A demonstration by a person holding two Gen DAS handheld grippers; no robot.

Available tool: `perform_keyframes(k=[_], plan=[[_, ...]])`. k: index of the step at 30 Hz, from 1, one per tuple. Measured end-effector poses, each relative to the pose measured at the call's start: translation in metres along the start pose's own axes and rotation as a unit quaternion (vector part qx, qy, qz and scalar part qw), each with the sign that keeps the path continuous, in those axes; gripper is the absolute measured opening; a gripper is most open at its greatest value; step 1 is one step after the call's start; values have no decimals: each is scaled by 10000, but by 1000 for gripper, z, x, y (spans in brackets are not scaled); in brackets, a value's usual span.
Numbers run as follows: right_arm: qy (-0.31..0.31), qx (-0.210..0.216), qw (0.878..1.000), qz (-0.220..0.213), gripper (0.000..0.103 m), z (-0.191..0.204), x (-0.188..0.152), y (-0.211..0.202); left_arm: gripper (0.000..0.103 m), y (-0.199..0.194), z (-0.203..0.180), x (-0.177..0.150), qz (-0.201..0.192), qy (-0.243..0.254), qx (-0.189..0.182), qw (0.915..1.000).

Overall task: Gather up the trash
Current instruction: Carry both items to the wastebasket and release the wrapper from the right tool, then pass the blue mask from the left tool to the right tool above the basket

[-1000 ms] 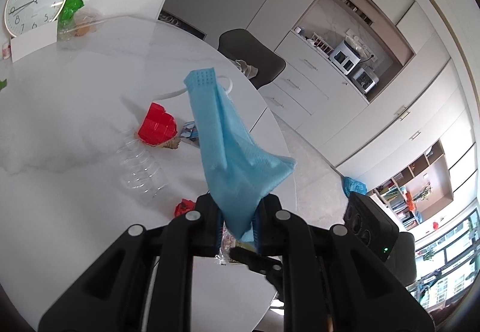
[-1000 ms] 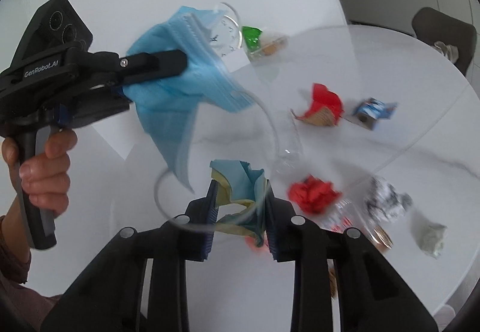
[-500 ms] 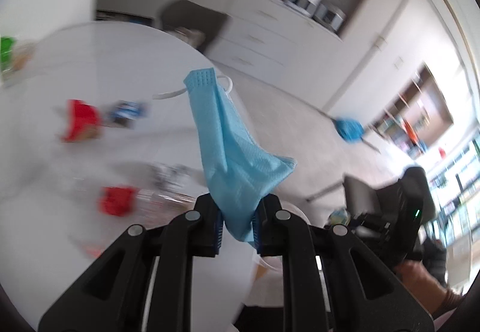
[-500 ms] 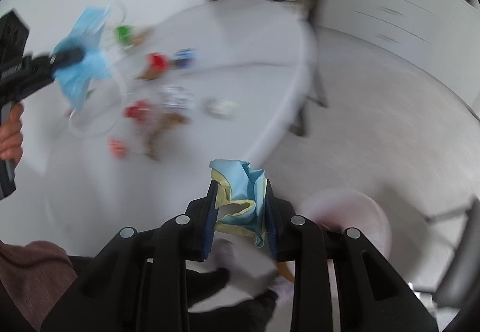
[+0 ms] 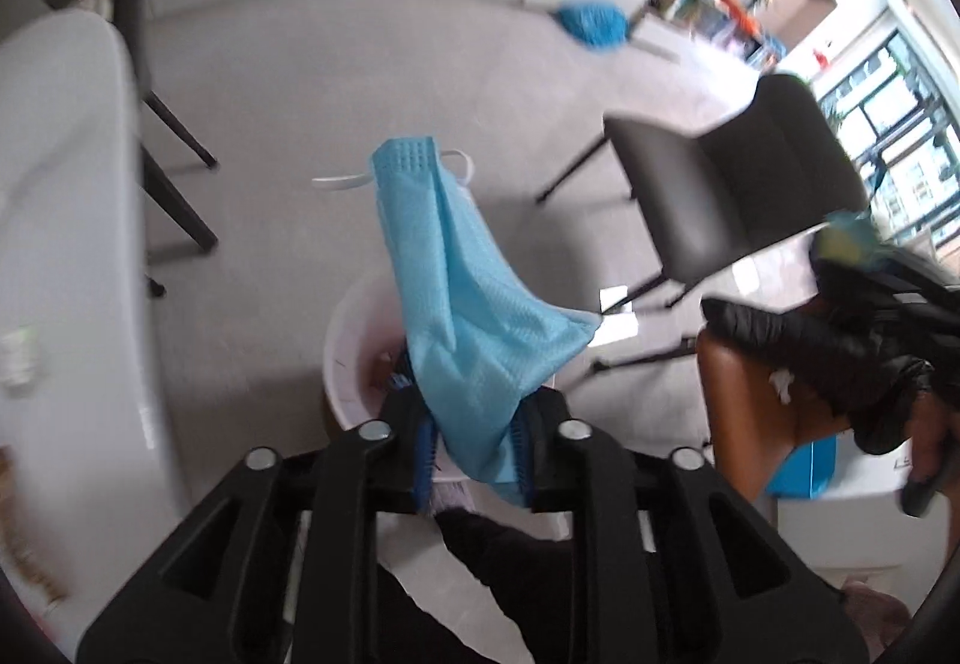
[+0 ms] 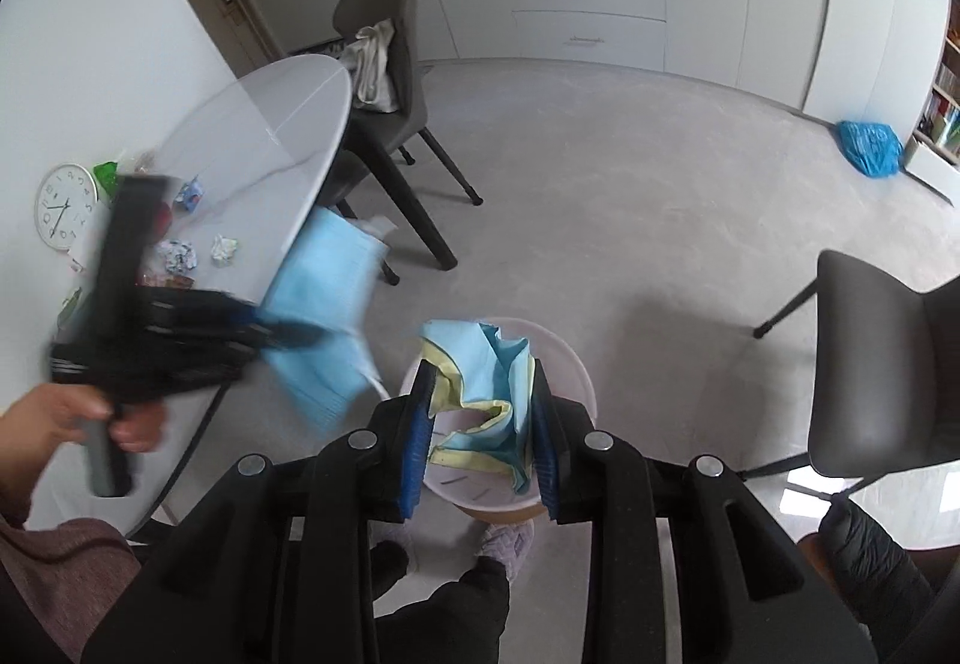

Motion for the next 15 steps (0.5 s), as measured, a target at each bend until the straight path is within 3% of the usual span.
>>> perform_keyframes(k=[2, 6, 8, 15], plan=[[20, 20, 10000, 68, 30, -5, 0, 2, 47, 28, -1, 2, 181, -1, 101, 9998], [-15, 93, 9998, 161, 30, -16, 1, 5, 60, 53, -4, 3, 380, -39, 127, 9992], [-73, 114, 9997, 180, 30, -17, -1, 7, 71, 55, -7, 7, 385, -88, 186, 9990], [-146, 250, 9995, 138, 30, -15, 6, 14, 84, 27, -15, 17, 14, -290, 172, 9994]])
Point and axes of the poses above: each gripper's, at about its wrist camera, not at the fingertips, and y roughly the way its jaws point, z to its left, x to its top, the point moved 1 cm from there along y, roughly the way its jaws point, and after that the axes turned 6 degrees about -x, right-handed, at the moved point
